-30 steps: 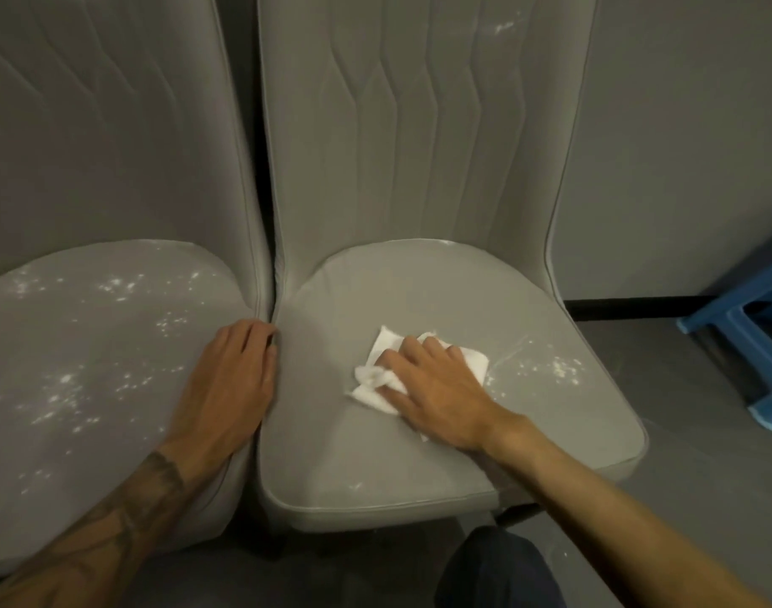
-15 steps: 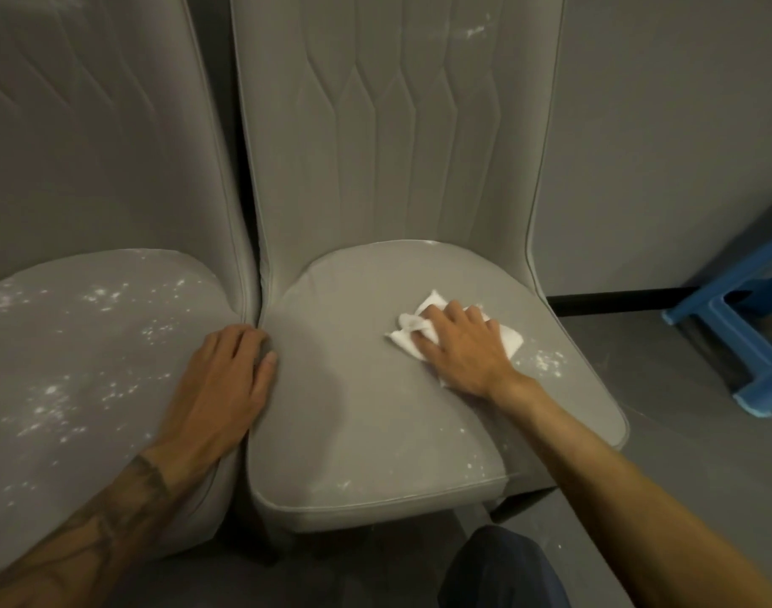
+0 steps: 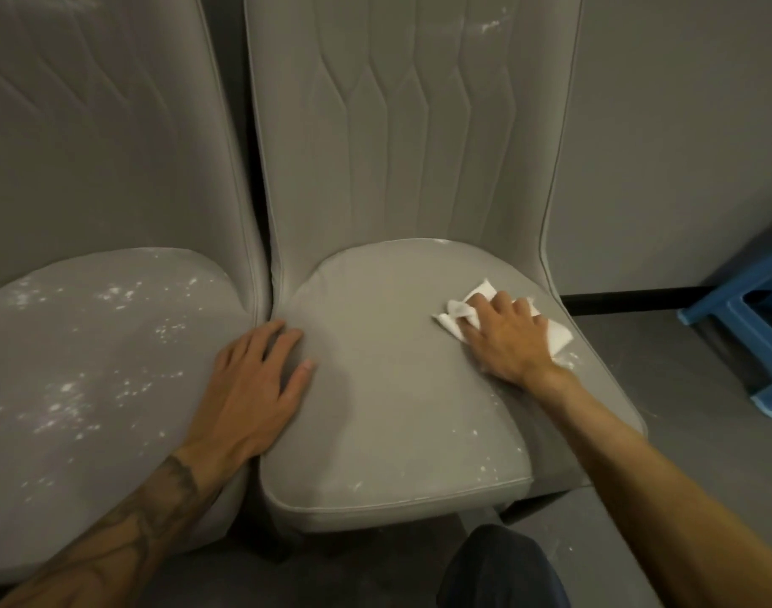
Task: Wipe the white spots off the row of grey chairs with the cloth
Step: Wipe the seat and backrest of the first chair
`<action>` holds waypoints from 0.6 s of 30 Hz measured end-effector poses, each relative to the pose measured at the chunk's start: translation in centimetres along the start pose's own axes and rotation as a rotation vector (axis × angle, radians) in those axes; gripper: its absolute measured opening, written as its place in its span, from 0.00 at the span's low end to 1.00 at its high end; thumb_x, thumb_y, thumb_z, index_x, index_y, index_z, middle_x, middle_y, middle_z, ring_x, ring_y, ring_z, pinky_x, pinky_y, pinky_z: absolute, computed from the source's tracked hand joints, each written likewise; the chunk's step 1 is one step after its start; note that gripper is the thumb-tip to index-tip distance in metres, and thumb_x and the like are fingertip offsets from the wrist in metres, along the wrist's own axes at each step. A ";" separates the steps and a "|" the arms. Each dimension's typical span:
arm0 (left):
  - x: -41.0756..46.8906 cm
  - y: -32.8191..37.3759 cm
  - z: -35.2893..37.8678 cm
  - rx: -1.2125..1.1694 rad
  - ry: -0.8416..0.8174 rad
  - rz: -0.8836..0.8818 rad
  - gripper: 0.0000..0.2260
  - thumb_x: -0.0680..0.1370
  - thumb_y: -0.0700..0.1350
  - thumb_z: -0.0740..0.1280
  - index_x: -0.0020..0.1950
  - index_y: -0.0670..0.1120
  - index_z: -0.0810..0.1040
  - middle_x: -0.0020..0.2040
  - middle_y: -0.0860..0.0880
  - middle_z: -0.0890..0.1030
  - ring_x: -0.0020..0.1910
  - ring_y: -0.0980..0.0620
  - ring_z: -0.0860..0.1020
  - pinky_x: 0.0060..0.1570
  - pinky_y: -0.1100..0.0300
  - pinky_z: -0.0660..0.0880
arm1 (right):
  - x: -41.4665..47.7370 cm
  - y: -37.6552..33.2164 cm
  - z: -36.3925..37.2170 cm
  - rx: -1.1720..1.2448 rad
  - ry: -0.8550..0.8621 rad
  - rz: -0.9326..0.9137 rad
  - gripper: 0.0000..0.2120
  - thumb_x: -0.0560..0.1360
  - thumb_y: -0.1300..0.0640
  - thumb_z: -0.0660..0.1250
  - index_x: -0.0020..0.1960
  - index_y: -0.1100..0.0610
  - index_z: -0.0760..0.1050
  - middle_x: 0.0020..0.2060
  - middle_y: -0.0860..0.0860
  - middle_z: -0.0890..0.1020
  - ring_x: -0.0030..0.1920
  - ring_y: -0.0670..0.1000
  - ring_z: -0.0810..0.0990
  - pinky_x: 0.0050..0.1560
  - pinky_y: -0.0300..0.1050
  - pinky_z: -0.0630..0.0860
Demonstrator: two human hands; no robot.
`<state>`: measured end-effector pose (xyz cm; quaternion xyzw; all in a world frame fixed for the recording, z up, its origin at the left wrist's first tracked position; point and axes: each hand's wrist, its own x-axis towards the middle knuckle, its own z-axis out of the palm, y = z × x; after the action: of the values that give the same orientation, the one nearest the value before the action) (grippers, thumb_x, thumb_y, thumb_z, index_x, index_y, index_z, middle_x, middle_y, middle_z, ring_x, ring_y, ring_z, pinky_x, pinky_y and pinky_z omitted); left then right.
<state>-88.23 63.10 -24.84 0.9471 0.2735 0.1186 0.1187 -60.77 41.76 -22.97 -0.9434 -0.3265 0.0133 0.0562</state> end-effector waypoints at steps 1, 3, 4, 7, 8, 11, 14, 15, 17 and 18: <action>0.1 -0.1 0.1 0.001 0.000 0.002 0.28 0.83 0.64 0.51 0.74 0.50 0.73 0.76 0.46 0.71 0.72 0.43 0.71 0.73 0.44 0.66 | -0.8 -1.1 0.5 0.016 0.019 -0.037 0.17 0.81 0.40 0.53 0.66 0.46 0.67 0.64 0.55 0.72 0.63 0.62 0.70 0.61 0.60 0.67; 0.1 -0.3 0.1 0.004 -0.009 0.007 0.28 0.83 0.64 0.52 0.75 0.50 0.72 0.76 0.46 0.71 0.73 0.43 0.71 0.74 0.44 0.66 | -3.1 -3.1 1.3 0.031 0.014 -0.240 0.18 0.80 0.38 0.49 0.64 0.44 0.66 0.61 0.53 0.73 0.61 0.61 0.71 0.57 0.59 0.67; 0.2 -0.3 0.1 0.003 -0.013 0.007 0.28 0.83 0.64 0.51 0.75 0.50 0.72 0.76 0.46 0.71 0.73 0.43 0.71 0.74 0.44 0.66 | -3.9 -3.2 1.3 0.014 -0.005 -0.336 0.19 0.79 0.37 0.47 0.63 0.44 0.66 0.59 0.52 0.73 0.59 0.61 0.72 0.55 0.58 0.67; 0.1 -0.3 0.1 0.021 -0.013 0.006 0.28 0.83 0.63 0.51 0.76 0.50 0.72 0.76 0.46 0.71 0.73 0.42 0.71 0.74 0.43 0.66 | -2.2 0.1 -0.3 -0.028 -0.069 -0.303 0.19 0.81 0.37 0.48 0.64 0.45 0.66 0.61 0.52 0.72 0.61 0.60 0.71 0.59 0.58 0.67; 0.1 -0.2 0.1 0.029 -0.010 0.006 0.28 0.83 0.63 0.52 0.75 0.49 0.73 0.76 0.46 0.71 0.72 0.41 0.72 0.73 0.43 0.66 | -1.2 1.5 -0.8 -0.033 -0.091 -0.215 0.18 0.82 0.39 0.50 0.65 0.46 0.66 0.62 0.53 0.71 0.63 0.60 0.70 0.61 0.59 0.66; 0.1 -0.1 0.1 0.030 0.015 0.003 0.26 0.82 0.62 0.53 0.74 0.50 0.74 0.75 0.46 0.72 0.71 0.41 0.72 0.71 0.43 0.67 | -0.7 2.7 -0.9 -0.018 -0.064 -0.066 0.16 0.82 0.42 0.54 0.64 0.49 0.67 0.62 0.54 0.72 0.63 0.62 0.70 0.62 0.61 0.66; 0.0 -0.1 0.1 0.033 0.015 0.001 0.26 0.83 0.62 0.53 0.73 0.50 0.73 0.75 0.46 0.72 0.70 0.42 0.72 0.71 0.44 0.66 | -3.5 -0.1 0.2 0.038 -0.013 -0.248 0.15 0.81 0.41 0.52 0.63 0.46 0.65 0.60 0.52 0.72 0.58 0.59 0.71 0.57 0.59 0.68; 0.0 -0.2 0.2 0.031 0.013 0.001 0.25 0.83 0.62 0.53 0.74 0.50 0.73 0.75 0.46 0.72 0.71 0.42 0.71 0.71 0.44 0.66 | -4.6 -0.5 0.4 0.040 -0.021 -0.344 0.16 0.80 0.39 0.49 0.62 0.45 0.65 0.58 0.51 0.72 0.56 0.58 0.71 0.55 0.58 0.69; -0.1 -0.3 0.1 0.027 0.016 -0.002 0.25 0.84 0.61 0.53 0.75 0.50 0.72 0.75 0.46 0.71 0.71 0.42 0.71 0.72 0.44 0.66 | -4.6 0.6 -0.1 0.015 -0.065 -0.435 0.19 0.79 0.36 0.45 0.63 0.43 0.65 0.58 0.50 0.72 0.57 0.57 0.71 0.56 0.58 0.69; -0.1 -0.2 0.1 0.027 0.015 -0.001 0.25 0.84 0.61 0.53 0.75 0.51 0.72 0.76 0.47 0.71 0.71 0.42 0.71 0.72 0.44 0.66 | -3.6 1.9 -0.5 -0.007 -0.079 -0.399 0.20 0.80 0.36 0.46 0.64 0.44 0.66 0.59 0.50 0.72 0.59 0.57 0.71 0.58 0.58 0.68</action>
<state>-88.42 63.22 -25.03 0.9476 0.2765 0.1218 0.1039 -62.40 38.07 -22.72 -0.8589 -0.5091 0.0376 0.0416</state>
